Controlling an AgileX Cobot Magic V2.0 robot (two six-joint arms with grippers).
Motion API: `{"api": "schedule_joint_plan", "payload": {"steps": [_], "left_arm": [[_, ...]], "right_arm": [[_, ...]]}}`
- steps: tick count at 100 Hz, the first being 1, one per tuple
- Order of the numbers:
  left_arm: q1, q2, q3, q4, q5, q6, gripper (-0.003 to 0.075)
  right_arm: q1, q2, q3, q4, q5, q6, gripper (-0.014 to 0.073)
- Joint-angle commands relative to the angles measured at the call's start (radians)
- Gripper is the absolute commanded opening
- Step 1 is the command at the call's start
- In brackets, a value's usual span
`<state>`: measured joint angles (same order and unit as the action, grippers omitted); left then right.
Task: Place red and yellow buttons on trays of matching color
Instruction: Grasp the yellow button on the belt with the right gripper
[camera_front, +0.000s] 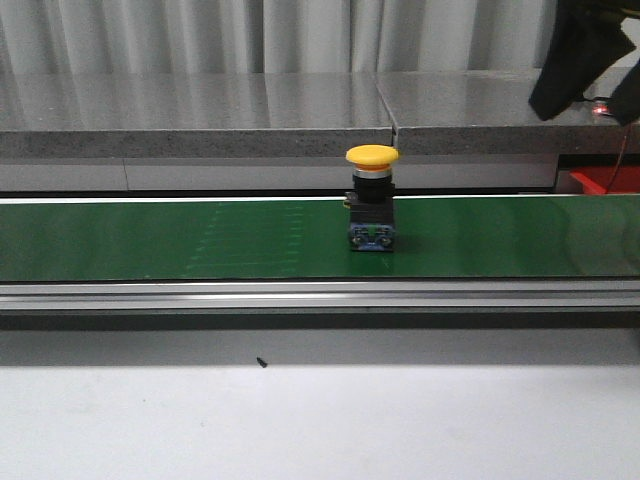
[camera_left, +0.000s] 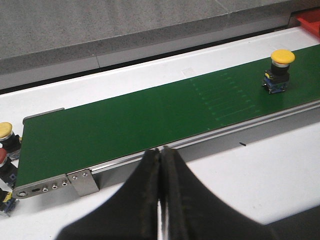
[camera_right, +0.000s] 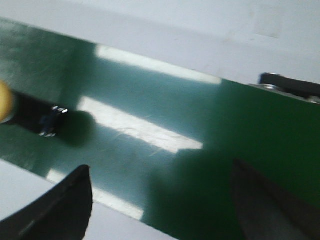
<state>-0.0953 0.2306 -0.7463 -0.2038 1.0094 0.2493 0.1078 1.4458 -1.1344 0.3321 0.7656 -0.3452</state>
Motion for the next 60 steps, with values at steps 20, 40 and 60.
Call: {"api": "schedule_joint_plan", "payload": {"steps": [20,40,60], "left_arm": [[-0.008,0.014,-0.021,-0.016,-0.071,-0.008,-0.0019],[-0.008,0.014,-0.021,-0.016,-0.071,-0.008,-0.0019],[-0.008,0.014,-0.021,-0.016,-0.071,-0.008,-0.0019]], "right_arm": [[0.114,-0.003,-0.019,0.056,-0.032,-0.133,0.0568],[0.136,0.061,-0.019,0.105,-0.033,-0.222,0.0486],[0.139,0.084,-0.022,0.227,-0.066,-0.332,0.0456]]}}
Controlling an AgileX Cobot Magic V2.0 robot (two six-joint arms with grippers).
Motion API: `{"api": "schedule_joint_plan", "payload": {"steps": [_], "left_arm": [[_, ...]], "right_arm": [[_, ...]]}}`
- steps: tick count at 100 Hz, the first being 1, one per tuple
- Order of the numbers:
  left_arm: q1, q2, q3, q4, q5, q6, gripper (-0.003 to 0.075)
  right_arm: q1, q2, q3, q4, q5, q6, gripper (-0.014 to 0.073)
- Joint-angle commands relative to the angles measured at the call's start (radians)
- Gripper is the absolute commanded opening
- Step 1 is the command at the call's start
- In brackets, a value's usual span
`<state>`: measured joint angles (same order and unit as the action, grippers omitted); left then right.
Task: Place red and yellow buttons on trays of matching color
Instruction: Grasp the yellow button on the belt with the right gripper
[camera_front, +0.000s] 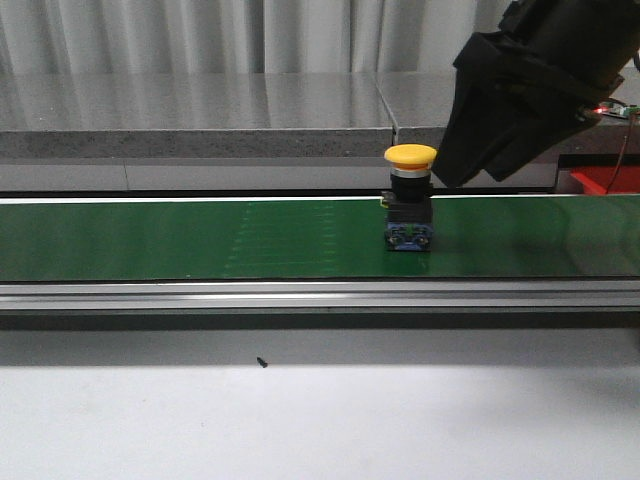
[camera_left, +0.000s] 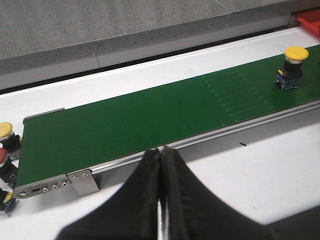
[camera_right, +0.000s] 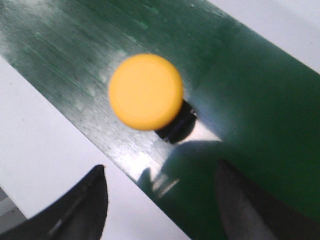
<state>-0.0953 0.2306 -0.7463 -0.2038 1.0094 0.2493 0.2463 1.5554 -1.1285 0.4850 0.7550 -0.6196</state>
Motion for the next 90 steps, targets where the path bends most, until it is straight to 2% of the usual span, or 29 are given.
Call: {"api": "schedule_joint_plan", "payload": {"steps": [1,48,55,67,74,90], "left_arm": [[-0.008,0.014,-0.021,-0.016,-0.071,-0.008,-0.0019],[-0.008,0.014,-0.021,-0.016,-0.071,-0.008,-0.0019],[-0.008,0.014,-0.021,-0.016,-0.071,-0.008,-0.0019],[-0.008,0.014,-0.021,-0.016,-0.071,-0.008,-0.0019],[-0.008,0.014,-0.021,-0.016,-0.071,-0.008,-0.0019],[-0.008,0.014,-0.021,-0.016,-0.071,-0.008,-0.0019]], "right_arm": [[0.001,-0.025,-0.027,0.076,-0.062,-0.058,0.0456],[0.001,0.036,-0.028,0.104,-0.19,-0.065,0.0444],[0.001,0.037,-0.028,0.108,-0.19,-0.065,0.0394],[0.001,0.037,-0.028,0.115,-0.188,-0.065,0.0246],[0.001,0.035,-0.028,0.119,-0.188,-0.065,0.0188],[-0.004,-0.008,-0.014,0.12,-0.199,-0.065,0.0171]]}}
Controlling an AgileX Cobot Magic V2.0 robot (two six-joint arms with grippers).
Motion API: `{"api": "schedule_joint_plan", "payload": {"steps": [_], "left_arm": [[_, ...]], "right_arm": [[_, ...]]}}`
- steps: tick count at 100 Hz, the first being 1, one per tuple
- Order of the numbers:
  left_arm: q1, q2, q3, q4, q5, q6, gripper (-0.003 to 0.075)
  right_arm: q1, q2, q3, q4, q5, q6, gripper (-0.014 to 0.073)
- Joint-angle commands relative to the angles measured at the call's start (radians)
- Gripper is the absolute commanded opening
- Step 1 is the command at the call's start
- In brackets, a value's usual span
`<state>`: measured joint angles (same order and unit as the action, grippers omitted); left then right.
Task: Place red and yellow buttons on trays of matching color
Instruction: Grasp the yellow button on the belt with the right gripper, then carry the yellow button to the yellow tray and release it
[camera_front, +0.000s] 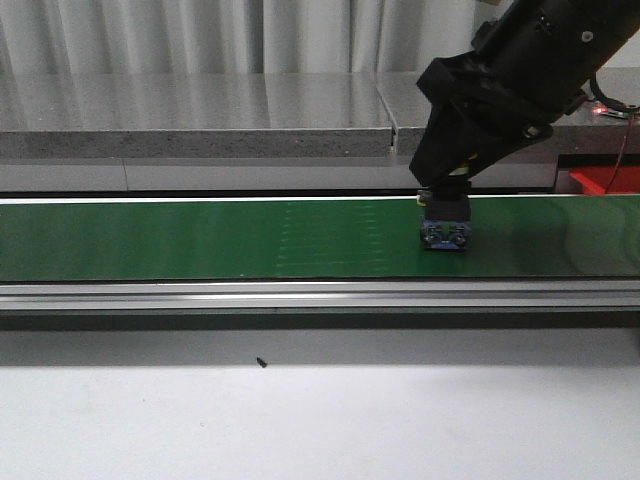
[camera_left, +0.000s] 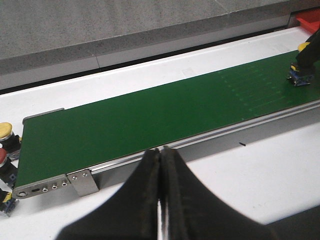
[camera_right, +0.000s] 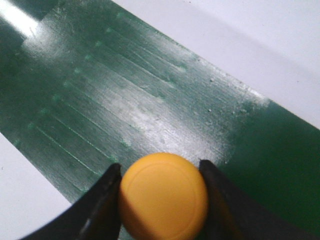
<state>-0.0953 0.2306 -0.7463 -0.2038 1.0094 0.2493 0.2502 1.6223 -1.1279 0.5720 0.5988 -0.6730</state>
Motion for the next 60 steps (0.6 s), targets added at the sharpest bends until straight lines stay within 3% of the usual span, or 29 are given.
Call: {"api": "schedule_joint_plan", "payload": {"steps": [1,28,60], "left_arm": [[-0.008,0.014,-0.021,-0.016,-0.071,-0.008,-0.0019],[-0.008,0.014,-0.021,-0.016,-0.071,-0.008,-0.0019],[-0.008,0.014,-0.021,-0.016,-0.071,-0.008,-0.0019]], "right_arm": [[-0.01,-0.078,-0.011,0.033,-0.045,-0.011,0.0171],[-0.116,-0.24,0.095,0.033,-0.064,-0.01,0.0171],[-0.425,-0.351,0.181,0.03,-0.043,-0.01,0.0171]]}}
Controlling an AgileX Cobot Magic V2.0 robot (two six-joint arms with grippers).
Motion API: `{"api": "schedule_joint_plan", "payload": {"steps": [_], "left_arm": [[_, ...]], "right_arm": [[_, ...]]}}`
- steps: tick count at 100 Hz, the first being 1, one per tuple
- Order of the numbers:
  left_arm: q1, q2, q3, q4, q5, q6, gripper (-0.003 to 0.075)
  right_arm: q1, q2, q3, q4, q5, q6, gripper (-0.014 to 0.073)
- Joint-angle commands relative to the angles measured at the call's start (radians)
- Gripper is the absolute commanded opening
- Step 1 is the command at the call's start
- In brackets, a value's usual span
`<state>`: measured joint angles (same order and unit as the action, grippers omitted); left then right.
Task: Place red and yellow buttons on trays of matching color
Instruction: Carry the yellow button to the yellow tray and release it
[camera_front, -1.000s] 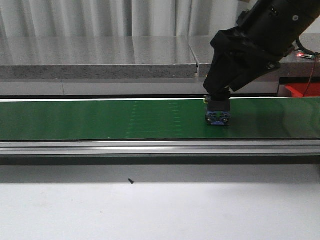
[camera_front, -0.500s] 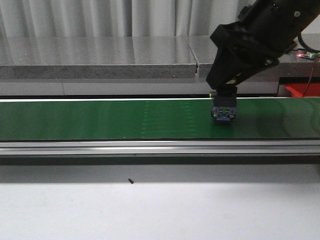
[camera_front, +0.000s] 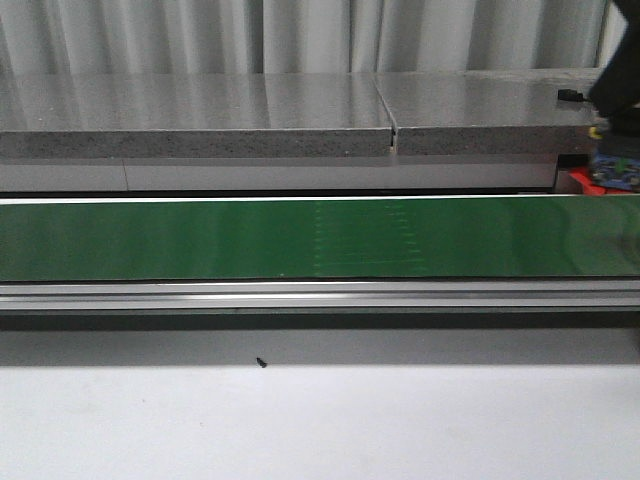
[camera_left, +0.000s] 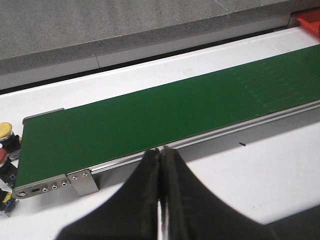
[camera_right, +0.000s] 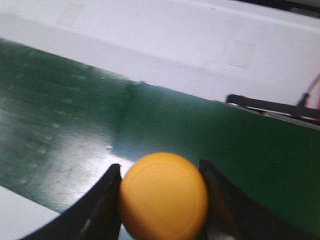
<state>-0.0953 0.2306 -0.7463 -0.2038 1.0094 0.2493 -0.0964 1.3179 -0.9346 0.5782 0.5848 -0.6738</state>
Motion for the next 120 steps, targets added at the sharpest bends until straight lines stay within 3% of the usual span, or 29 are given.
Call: {"api": "schedule_joint_plan", "payload": {"steps": [1,15,36,70,120], "left_arm": [[-0.008,0.014,-0.021,-0.016,-0.071,-0.008,-0.0019],[-0.008,0.014,-0.021,-0.016,-0.071,-0.008,-0.0019],[-0.008,0.014,-0.021,-0.016,-0.071,-0.008,-0.0019],[-0.008,0.014,-0.021,-0.018,-0.071,-0.008,-0.0019],[-0.008,0.014,-0.021,-0.018,-0.071,-0.008,-0.0019]], "right_arm": [[-0.094,-0.046,-0.011,0.024,-0.029,-0.01,0.0171],[-0.226,-0.045,0.002,0.024,-0.038,-0.01,0.0171],[-0.336,-0.045,0.031,0.038,-0.093,-0.008,0.0171],[-0.348,0.045,0.132,0.15,-0.311,-0.004,0.0171],[-0.349,0.221,0.132,0.206,-0.418,-0.003,0.0171]]}}
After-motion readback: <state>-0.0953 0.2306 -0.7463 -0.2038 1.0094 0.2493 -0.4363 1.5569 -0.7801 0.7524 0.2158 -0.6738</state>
